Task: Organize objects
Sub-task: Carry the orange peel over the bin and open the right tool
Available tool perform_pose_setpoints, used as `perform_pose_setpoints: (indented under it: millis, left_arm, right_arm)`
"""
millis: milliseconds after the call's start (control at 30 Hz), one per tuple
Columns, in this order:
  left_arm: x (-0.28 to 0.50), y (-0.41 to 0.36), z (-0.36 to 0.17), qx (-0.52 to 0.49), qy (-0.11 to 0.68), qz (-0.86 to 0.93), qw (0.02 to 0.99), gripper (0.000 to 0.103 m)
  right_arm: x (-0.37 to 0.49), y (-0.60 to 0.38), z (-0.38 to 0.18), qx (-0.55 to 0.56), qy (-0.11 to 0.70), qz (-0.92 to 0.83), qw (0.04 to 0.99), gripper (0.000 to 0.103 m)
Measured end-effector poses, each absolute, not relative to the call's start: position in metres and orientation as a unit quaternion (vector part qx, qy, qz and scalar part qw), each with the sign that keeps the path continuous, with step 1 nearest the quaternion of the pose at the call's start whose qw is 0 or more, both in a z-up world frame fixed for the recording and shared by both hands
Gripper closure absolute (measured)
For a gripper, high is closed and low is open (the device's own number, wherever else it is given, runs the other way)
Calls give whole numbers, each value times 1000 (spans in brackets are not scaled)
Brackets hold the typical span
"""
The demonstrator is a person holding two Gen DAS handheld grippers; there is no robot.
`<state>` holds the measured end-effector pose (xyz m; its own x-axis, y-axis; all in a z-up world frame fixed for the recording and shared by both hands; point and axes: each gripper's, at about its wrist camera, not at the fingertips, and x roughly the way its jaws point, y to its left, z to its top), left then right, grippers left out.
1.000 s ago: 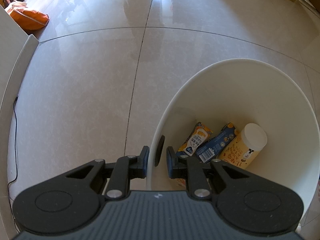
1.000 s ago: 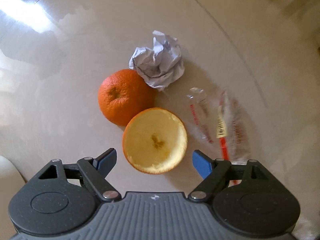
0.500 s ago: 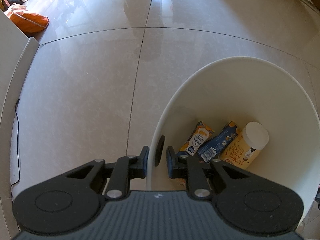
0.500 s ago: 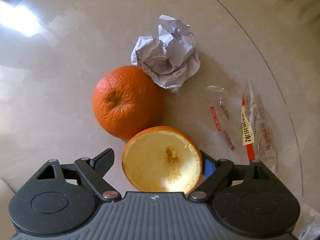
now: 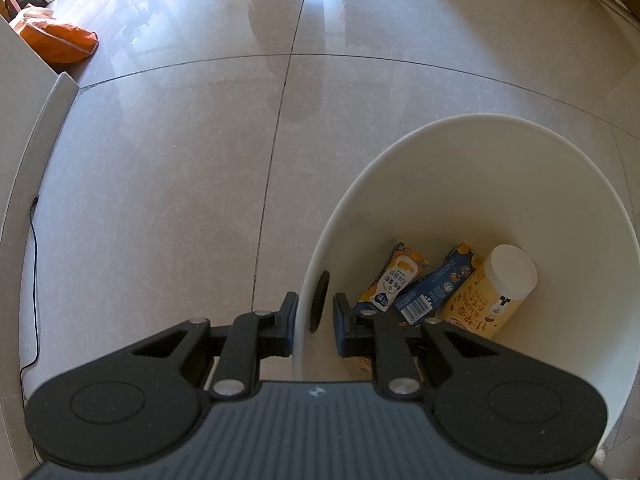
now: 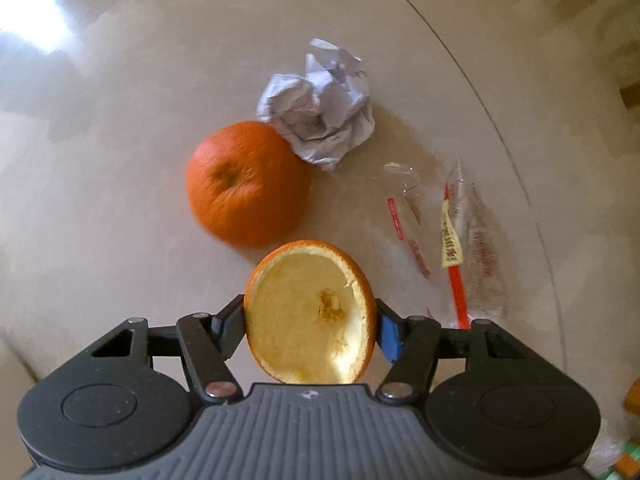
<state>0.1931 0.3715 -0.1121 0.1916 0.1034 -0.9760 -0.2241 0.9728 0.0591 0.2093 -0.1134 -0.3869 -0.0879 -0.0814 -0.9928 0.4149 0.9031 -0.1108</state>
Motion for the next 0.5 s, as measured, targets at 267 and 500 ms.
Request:
perform_pose_setpoints:
  millis: [267, 500]
  left_arm:
    - [192, 372, -112, -52, 627, 103, 771, 87]
    - [193, 373, -112, -56, 627, 104, 770, 87]
  right_arm:
    - [194, -51, -288, 26, 719, -74, 691, 34]
    - [178, 27, -162, 2, 678, 64, 732, 34]
